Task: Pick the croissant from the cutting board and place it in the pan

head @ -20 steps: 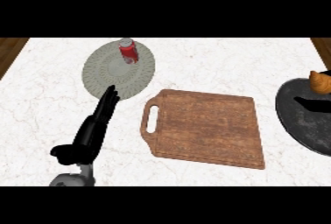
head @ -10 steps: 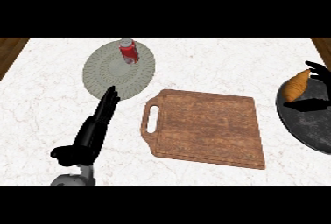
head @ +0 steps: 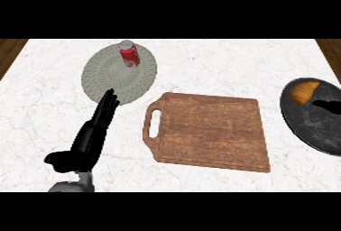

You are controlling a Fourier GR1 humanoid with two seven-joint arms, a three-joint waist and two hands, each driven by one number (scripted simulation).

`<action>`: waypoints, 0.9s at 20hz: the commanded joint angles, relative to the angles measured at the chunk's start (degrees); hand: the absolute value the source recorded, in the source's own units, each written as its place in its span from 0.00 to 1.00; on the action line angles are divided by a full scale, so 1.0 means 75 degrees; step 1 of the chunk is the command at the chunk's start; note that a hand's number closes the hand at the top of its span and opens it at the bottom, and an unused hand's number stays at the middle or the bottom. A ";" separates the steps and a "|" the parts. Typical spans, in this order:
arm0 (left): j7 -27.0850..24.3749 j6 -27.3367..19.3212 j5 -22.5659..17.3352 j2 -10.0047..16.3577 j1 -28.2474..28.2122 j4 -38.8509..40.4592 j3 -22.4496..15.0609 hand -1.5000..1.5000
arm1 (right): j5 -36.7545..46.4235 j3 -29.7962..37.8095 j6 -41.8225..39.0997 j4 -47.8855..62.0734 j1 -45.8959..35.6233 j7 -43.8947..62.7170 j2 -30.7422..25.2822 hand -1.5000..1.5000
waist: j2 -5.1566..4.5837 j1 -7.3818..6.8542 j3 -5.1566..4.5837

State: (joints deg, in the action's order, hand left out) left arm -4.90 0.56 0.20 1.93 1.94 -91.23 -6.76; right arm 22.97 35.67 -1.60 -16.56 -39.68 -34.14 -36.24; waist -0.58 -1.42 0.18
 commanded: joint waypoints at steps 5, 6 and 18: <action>0.0299 -0.0030 -0.0031 0.0099 -0.0187 -0.0466 0.0071 0.50 | -0.0922 0.0586 -0.3188 0.0529 0.0871 -0.0685 -0.1284 0.00 | 0.0054 0.0122 0.0000; 0.0212 -0.0071 -0.0003 0.0016 0.0069 -0.0207 0.0090 0.50 | -0.0942 0.0570 -0.3541 0.0565 0.0987 -0.0904 -0.1369 0.00 | 0.0031 0.0130 0.0002; -0.0351 -0.0071 0.0126 -0.0114 -0.0390 0.0052 -0.0023 0.50 | -0.0992 0.0004 -0.4143 -0.0074 0.2496 -0.2492 -0.1347 0.00 | 0.0055 0.0142 -0.0009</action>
State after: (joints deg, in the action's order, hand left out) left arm -5.13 -0.31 1.22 1.33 1.01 -91.54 -6.77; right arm 16.11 36.21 -26.18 -16.75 -24.41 -44.36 -45.94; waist -0.18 -0.35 0.13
